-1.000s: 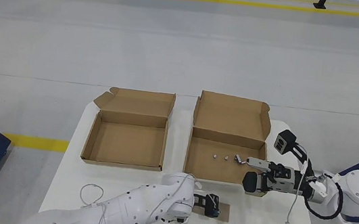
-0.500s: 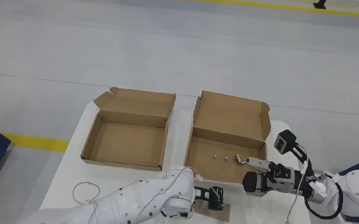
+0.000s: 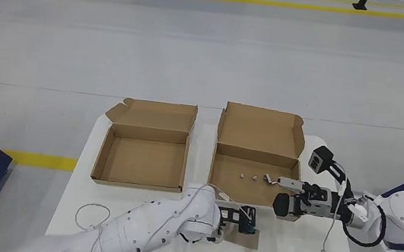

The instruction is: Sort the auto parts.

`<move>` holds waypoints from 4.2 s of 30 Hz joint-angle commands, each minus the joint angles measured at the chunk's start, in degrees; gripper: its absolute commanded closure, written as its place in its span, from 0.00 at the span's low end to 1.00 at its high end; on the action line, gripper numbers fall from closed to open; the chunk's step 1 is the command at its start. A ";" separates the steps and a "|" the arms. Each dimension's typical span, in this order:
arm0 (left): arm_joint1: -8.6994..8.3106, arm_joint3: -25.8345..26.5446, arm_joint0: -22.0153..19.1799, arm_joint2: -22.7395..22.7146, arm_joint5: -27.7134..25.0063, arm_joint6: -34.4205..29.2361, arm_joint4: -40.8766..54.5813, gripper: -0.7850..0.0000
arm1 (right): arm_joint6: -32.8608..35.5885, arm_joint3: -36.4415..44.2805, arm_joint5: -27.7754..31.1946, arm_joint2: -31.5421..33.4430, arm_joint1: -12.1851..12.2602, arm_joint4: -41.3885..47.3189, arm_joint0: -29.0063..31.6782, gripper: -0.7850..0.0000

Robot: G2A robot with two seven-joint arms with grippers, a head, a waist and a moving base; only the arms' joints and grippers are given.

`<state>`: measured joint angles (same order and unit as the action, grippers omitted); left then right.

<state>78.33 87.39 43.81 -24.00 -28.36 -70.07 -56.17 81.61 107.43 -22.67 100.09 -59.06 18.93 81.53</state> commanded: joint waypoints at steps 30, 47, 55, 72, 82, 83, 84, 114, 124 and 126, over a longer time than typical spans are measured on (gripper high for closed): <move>-10.29 1.14 20.94 -29.82 -26.03 60.05 -2.96 1.00 | 0.00 0.00 0.00 0.00 0.00 0.00 0.00 0.00; -8.95 -6.38 19.58 -27.98 -28.07 108.63 -22.56 1.00 | 0.00 0.00 0.00 0.00 0.00 0.00 0.00 0.00; -8.68 -6.94 19.18 -27.61 -26.62 112.65 -23.56 1.00 | 0.00 0.00 0.00 0.00 0.00 0.00 0.00 0.00; -8.84 2.11 21.06 -27.44 -14.12 131.87 -30.98 1.00 | 0.00 0.00 0.00 0.00 0.00 0.00 0.00 0.00; -8.84 2.11 21.06 -27.44 -14.12 131.87 -30.98 1.00 | 0.00 0.00 0.00 0.00 0.00 0.00 0.00 0.00; -8.84 2.11 21.06 -27.44 -14.12 131.87 -30.98 1.00 | 0.00 0.00 0.00 0.00 0.00 0.00 0.00 0.00; -8.84 2.11 21.06 -27.44 -14.12 131.87 -30.98 1.00 | 0.00 0.00 0.00 0.00 0.00 0.00 0.00 0.00; -6.35 12.14 16.64 -25.79 -5.51 135.34 -23.99 1.00 | 0.00 0.00 0.00 0.00 0.00 0.00 0.00 0.00; -4.89 13.53 14.47 -23.93 -3.15 142.51 -22.93 1.00 | 0.00 0.00 0.00 0.00 0.00 0.00 0.00 0.00; -4.89 13.53 14.47 -23.93 -3.15 142.51 -22.93 1.00 | 0.00 0.00 0.00 0.00 0.00 0.00 0.00 0.00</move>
<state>73.45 100.91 58.26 -47.91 -31.48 72.49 -79.09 81.61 107.43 -22.67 100.09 -59.06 18.93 81.53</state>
